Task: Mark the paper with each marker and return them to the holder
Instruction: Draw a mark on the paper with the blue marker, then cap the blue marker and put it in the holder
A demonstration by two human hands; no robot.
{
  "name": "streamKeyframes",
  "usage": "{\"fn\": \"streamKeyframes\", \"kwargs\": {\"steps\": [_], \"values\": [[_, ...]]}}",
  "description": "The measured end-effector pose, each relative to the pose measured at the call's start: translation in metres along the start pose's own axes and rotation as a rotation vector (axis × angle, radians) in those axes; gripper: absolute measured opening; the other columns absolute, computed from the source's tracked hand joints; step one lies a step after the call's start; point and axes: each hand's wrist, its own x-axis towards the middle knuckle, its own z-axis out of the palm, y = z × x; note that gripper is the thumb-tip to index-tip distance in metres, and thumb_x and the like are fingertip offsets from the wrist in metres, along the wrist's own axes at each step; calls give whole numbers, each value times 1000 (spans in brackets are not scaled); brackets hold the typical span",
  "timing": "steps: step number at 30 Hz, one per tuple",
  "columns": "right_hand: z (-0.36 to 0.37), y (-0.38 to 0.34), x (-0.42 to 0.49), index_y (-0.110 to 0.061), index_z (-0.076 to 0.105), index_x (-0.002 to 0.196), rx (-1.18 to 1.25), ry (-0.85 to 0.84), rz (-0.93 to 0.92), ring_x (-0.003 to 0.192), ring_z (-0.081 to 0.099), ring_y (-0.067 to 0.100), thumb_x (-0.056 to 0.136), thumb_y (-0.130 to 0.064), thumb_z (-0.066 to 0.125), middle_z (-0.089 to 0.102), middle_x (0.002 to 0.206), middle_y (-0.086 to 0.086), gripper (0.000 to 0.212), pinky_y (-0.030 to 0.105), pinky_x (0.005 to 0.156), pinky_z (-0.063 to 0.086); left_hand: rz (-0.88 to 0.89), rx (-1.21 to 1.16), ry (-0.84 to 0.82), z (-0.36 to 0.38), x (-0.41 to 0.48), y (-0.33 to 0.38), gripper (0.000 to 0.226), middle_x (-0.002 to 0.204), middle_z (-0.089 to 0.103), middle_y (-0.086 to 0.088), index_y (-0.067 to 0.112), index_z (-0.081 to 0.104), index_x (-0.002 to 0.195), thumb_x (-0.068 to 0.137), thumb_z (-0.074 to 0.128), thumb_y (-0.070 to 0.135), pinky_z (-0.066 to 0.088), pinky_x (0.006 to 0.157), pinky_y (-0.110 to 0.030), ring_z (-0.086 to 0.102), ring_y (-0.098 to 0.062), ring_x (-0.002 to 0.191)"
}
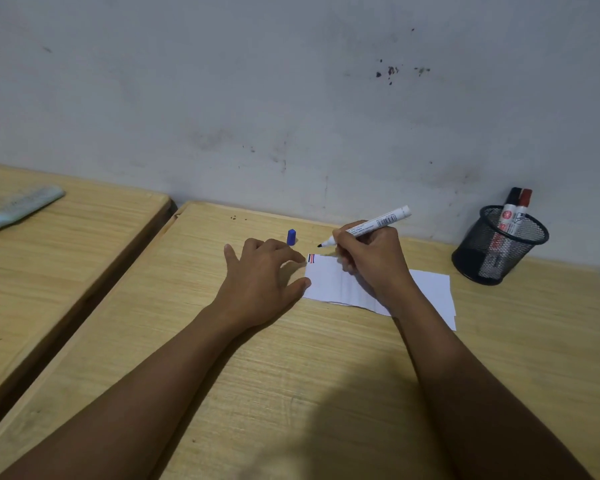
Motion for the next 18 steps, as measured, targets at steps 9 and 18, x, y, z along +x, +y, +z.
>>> {"fn": "streamKeyframes", "kwargs": {"steps": [9, 18], "values": [[-16, -40, -10, 9, 69, 89, 80, 66, -128, 50, 52, 15, 92, -8, 69, 61, 66, 14, 18, 24, 47, 44, -292, -159, 42, -17, 39, 8, 57, 119, 60, 6, 30, 44, 135, 86, 61, 52, 31, 98, -47, 60, -18, 107], [-45, -61, -43, 5, 71, 89, 101, 103, -121, 52, 53, 14, 93, -11, 69, 63, 65, 9, 17, 26, 50, 44, -253, -187, 64, -34, 49, 27, 4, 80, 68, 14, 31, 67, 85, 84, 64, 34, 34, 83, -37, 63, -13, 87]]}}
